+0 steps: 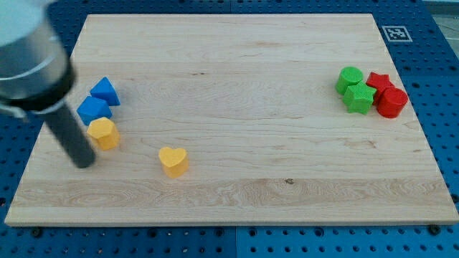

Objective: Move the yellow hexagon into yellow heart

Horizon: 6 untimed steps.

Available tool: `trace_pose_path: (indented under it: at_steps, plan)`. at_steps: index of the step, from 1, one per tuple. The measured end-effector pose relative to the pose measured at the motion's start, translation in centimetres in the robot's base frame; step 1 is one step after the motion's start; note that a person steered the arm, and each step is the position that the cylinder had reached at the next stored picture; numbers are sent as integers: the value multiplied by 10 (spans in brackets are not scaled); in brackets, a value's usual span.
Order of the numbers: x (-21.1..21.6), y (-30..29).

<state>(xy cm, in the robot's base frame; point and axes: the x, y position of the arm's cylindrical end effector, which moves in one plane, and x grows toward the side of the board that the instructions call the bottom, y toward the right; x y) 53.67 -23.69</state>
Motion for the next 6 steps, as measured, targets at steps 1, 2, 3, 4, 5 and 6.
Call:
trace_pose_path:
  at_steps: [1, 2, 3, 4, 5, 6]
  plan:
    - [-21, -25]
    - [-53, -5]
    - [-52, 25]
    - [-39, 50]
    - [-18, 67]
    - [10, 79]
